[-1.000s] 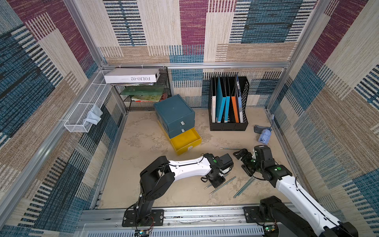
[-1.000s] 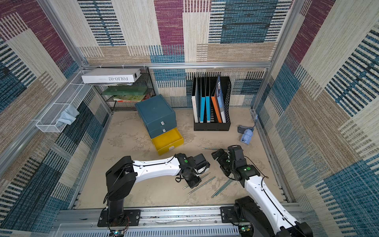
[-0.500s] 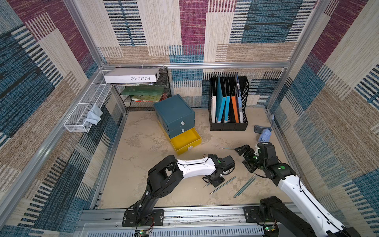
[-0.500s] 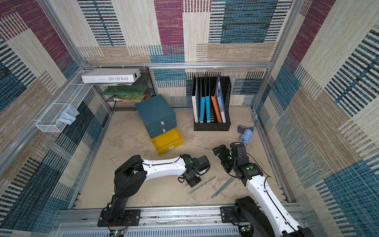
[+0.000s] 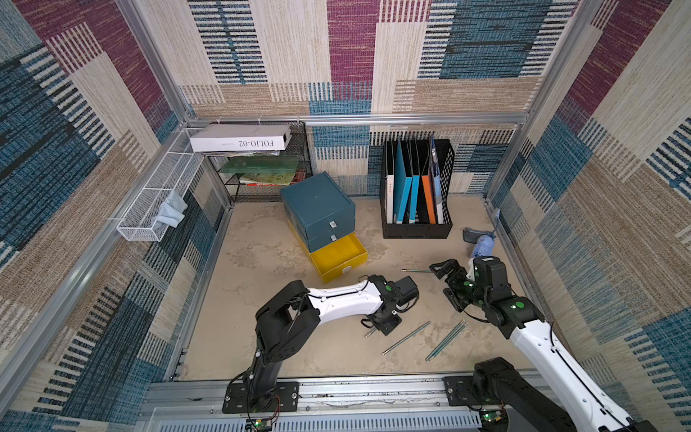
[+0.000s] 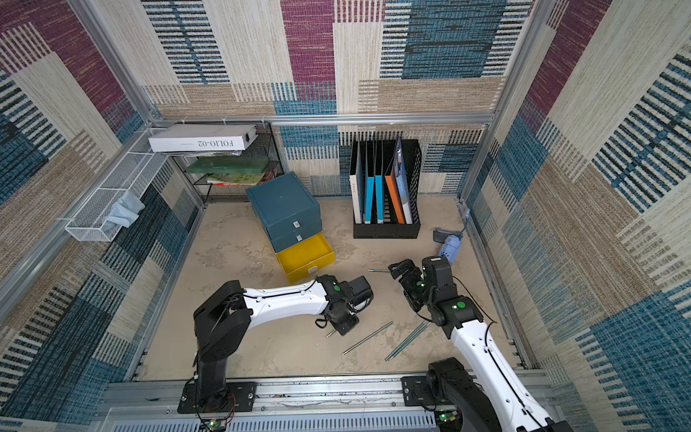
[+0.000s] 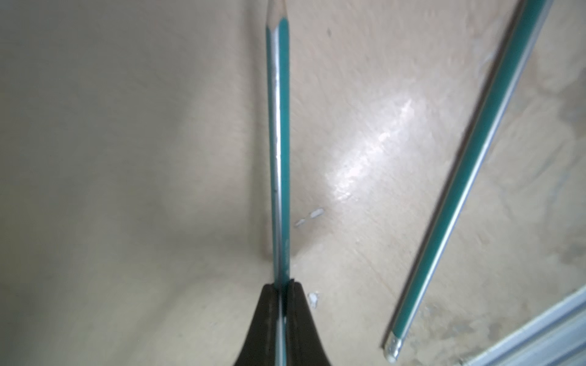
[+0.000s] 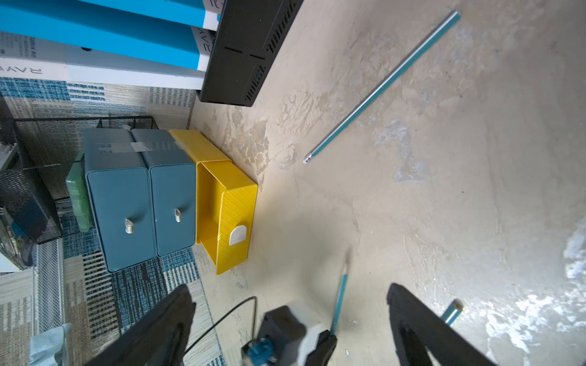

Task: Please place the pencils in the drawer according to their color
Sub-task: Pick up the pencil from the center of the board, then place the pencil in the drawer.

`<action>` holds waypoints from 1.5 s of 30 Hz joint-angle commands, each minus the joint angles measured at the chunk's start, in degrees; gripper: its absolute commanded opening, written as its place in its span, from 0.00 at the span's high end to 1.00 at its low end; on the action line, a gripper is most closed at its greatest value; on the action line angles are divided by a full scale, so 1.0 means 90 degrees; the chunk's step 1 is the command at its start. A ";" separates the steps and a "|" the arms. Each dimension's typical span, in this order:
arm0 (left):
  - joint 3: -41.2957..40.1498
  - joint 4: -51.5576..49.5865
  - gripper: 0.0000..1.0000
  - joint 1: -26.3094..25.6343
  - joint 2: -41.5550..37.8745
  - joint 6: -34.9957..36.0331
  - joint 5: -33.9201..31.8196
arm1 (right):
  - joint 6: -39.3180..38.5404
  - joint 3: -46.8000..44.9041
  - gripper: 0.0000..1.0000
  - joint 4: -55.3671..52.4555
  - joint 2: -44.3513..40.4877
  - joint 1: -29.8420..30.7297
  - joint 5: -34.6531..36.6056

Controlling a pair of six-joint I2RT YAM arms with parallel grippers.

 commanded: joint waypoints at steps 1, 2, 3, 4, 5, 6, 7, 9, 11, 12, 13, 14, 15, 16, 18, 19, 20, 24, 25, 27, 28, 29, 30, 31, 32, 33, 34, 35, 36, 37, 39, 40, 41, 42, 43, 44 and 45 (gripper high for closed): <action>0.0033 -0.0031 1.00 0.0351 -0.0514 -0.0212 -0.0115 | 0.0081 0.0030 0.00 -0.0004 -0.0005 -0.0002 0.0058; 0.0050 -0.0013 1.00 0.0515 -0.0686 -0.0196 -0.0149 | 0.0091 0.0021 0.00 0.0035 0.0014 0.0000 0.0036; 0.0082 -0.0011 1.00 0.0684 -0.0839 -0.0141 -0.0184 | 0.0091 0.0017 0.00 0.0071 0.0021 0.0002 0.0011; 0.0120 -0.0008 1.00 0.0843 -0.0947 -0.0071 -0.0230 | 0.0101 -0.0001 0.00 0.0090 0.0035 -0.0001 -0.0004; 0.0184 -0.0001 1.00 0.1010 -0.1035 0.0027 -0.0293 | 0.0112 -0.0034 0.00 0.0133 0.0046 -0.0005 -0.0019; 0.0249 0.0005 1.00 0.1174 -0.1094 0.0149 -0.0365 | 0.0122 -0.0058 0.00 0.0178 0.0046 -0.0005 -0.0033; 0.0301 0.0046 1.00 0.1335 -0.1152 0.0303 -0.0470 | 0.0131 -0.0096 0.00 0.0243 0.0055 0.0000 -0.0061; 0.0421 0.0144 1.00 0.1636 -0.1191 0.0617 -0.0644 | 0.0166 -0.0162 0.00 0.0305 0.0052 0.0000 -0.0067; 0.0561 0.0282 1.00 0.1918 -0.1165 0.0938 -0.0812 | 0.0189 -0.0238 0.00 0.0388 0.0050 -0.0001 -0.0089; 0.0604 0.0348 1.00 0.2030 -0.1153 0.1071 -0.0883 | 0.0215 -0.0263 0.00 0.0414 0.0056 0.0000 -0.0093; 0.0638 0.0455 1.00 0.2143 -0.1107 0.1217 -0.0986 | 0.0236 -0.0295 0.00 0.0460 0.0056 0.0000 -0.0093; 0.0647 0.0575 1.00 0.2249 -0.1066 0.1358 -0.1077 | 0.0258 -0.0328 0.00 0.0489 0.0055 0.0000 -0.0098; 0.0676 0.0633 1.00 0.2331 -0.1024 0.1446 -0.1138 | 0.0276 -0.0354 0.00 0.0524 0.0055 0.0000 -0.0093; 0.0689 0.0728 1.00 0.2419 -0.0983 0.1543 -0.1207 | 0.0292 -0.0366 0.00 0.0552 0.0055 -0.0005 -0.0093; 0.0642 0.0955 1.00 0.2565 -0.0912 0.1703 -0.1380 | 0.0307 -0.0384 0.00 0.0578 0.0055 0.0000 -0.0073; 0.0626 0.1047 1.00 0.2620 -0.0866 0.1762 -0.1479 | 0.0307 -0.0385 0.00 0.0589 0.0053 -0.0001 -0.0063; 0.0572 0.1168 1.00 0.2661 -0.0831 0.1827 -0.1598 | 0.0317 -0.0391 0.00 0.0603 0.0048 -0.0003 -0.0054; 0.0378 0.1586 1.00 0.2806 -0.0639 0.2062 -0.2005 | 0.0337 -0.0414 0.00 0.0623 0.0029 -0.0001 -0.0044; 0.0362 0.1645 1.00 0.2852 -0.0553 0.2108 -0.2066 | 0.0337 -0.0424 0.01 0.0626 0.0030 -0.0001 -0.0043; 0.0272 0.1774 1.00 0.2934 -0.0430 0.2150 -0.2142 | 0.0356 -0.0452 0.00 0.0646 0.0012 0.0000 -0.0053; 0.0195 0.1860 1.00 0.2960 -0.0375 0.2174 -0.2195 | 0.0368 -0.0458 0.00 0.0654 -0.0003 -0.0002 -0.0046; 0.0149 0.1894 1.00 0.2991 -0.0326 0.2180 -0.2211 | 0.0366 -0.0462 0.00 0.0654 -0.0020 0.0000 -0.0044; 0.0111 0.1884 1.00 0.3022 -0.0266 0.2166 -0.2211 | 0.0375 -0.0465 0.01 0.0651 -0.0039 0.0000 -0.0040; 0.0062 0.1884 1.00 0.3042 -0.0224 0.2137 -0.2221 | 0.0387 -0.0468 0.01 0.0654 -0.0061 -0.0001 -0.0036; 0.0005 0.1873 1.00 0.3054 -0.0213 0.2100 -0.2213 | 0.0390 -0.0463 0.01 0.0654 -0.0070 -0.0001 -0.0033; -0.0072 0.1849 1.00 0.3054 -0.0218 0.2043 -0.2195 | 0.0395 -0.0471 0.01 0.0654 -0.0089 -0.0008 -0.0032; -0.0154 0.1813 1.00 0.3055 -0.0242 0.1965 -0.2152 | 0.0402 -0.0465 0.01 0.0654 -0.0096 0.0001 -0.0020; -0.0252 0.1786 1.00 0.3054 -0.0284 0.1875 -0.2090 | 0.0405 -0.0467 0.01 0.0649 -0.0100 -0.0005 -0.0017; -0.0340 0.1766 1.00 0.3047 -0.0339 0.1792 -0.2050 | 0.0414 -0.0468 0.01 0.0663 -0.0100 -0.0003 -0.0013; -0.0452 0.1745 1.00 0.3045 -0.0406 0.1689 -0.2005 | 0.0425 -0.0473 0.01 0.0682 -0.0100 0.0000 -0.0023; -0.0655 0.1735 1.00 0.3035 -0.0558 0.1517 -0.1912 | 0.0424 -0.0488 0.01 0.0710 -0.0094 0.0000 -0.0034; -0.0745 0.1726 1.00 0.3025 -0.0639 0.1435 -0.1874 | 0.0434 -0.0491 0.01 0.0711 -0.0096 -0.0001 -0.0041; -0.0823 0.1711 1.00 0.3011 -0.0704 0.1369 -0.1844 | 0.0440 -0.0495 0.01 0.0722 -0.0091 -0.0003 -0.0044; -0.0874 0.1683 1.00 0.3009 -0.0748 0.1311 -0.1818 | 0.0438 -0.0495 0.01 0.0726 -0.0091 0.0000 -0.0053; -0.0922 0.1658 1.00 0.2997 -0.0798 0.1259 -0.1789 | 0.0442 -0.0492 0.01 0.0722 -0.0100 -0.0003 -0.0053; -0.0950 0.1635 1.00 0.2979 -0.0832 0.1224 -0.1747 | 0.0444 -0.0502 0.01 0.0727 -0.0110 0.0000 -0.0049; -0.0959 0.1597 1.00 0.2969 -0.0850 0.1200 -0.1711 | 0.0443 -0.0503 0.01 0.0717 -0.0122 0.0000 -0.0054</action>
